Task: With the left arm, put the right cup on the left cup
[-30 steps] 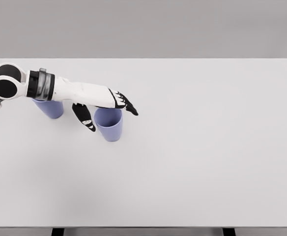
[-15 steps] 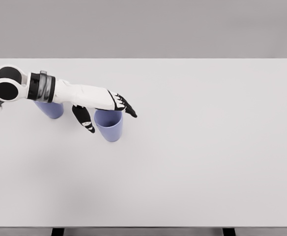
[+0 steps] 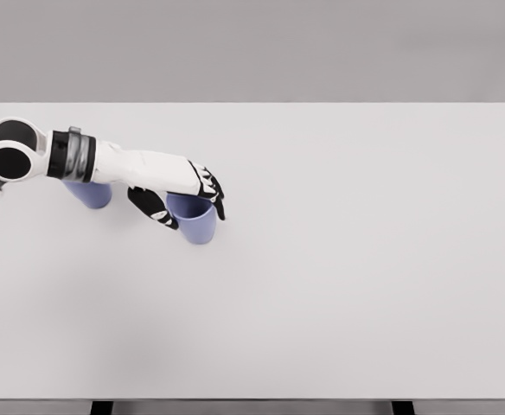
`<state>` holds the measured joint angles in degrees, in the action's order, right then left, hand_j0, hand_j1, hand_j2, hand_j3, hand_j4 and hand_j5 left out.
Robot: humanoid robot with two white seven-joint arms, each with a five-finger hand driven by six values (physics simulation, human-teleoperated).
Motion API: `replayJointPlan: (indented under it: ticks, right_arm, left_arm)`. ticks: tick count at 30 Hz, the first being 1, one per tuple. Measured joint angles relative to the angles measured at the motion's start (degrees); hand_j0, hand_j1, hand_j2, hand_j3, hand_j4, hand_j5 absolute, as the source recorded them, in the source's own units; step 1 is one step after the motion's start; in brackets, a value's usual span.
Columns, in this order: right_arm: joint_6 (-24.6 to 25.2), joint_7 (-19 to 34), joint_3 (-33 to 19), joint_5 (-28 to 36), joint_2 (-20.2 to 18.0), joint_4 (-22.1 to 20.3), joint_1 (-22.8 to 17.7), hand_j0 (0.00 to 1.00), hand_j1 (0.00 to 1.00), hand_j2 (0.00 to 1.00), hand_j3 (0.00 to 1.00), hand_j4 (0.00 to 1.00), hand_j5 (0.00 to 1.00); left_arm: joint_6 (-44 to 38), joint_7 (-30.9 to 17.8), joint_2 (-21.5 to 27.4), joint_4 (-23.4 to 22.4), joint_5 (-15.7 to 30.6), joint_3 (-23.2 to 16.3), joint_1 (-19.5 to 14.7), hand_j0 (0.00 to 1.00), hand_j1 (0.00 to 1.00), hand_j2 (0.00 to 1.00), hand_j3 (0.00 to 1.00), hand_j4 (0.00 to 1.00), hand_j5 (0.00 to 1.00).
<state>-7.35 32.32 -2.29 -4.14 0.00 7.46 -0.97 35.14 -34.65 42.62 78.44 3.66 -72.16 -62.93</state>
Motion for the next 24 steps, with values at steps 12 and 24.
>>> replayJointPlan:
  ticks: [12, 24]
  right_arm:
    - [0.0, 0.0, 0.0, 0.0, 0.0, 0.01, 0.0, 1.0, 1.0, 1.0, 1.0, 1.0, 1.0]
    - [0.0, 0.0, -0.01, 0.0, 0.0, 0.0, 0.0, 1.0, 1.0, 1.0, 1.0, 1.0, 1.0]
  left_arm:
    - [0.01, -0.24, 4.52, 4.26, 4.06, 1.08, -3.6, 0.59, 0.59, 0.59, 0.59, 0.59, 0.59]
    - [0.01, -0.37, 9.74, 5.69, 7.91, 0.18, -8.26, 0.6, 0.6, 0.6, 0.6, 0.6, 0.6]
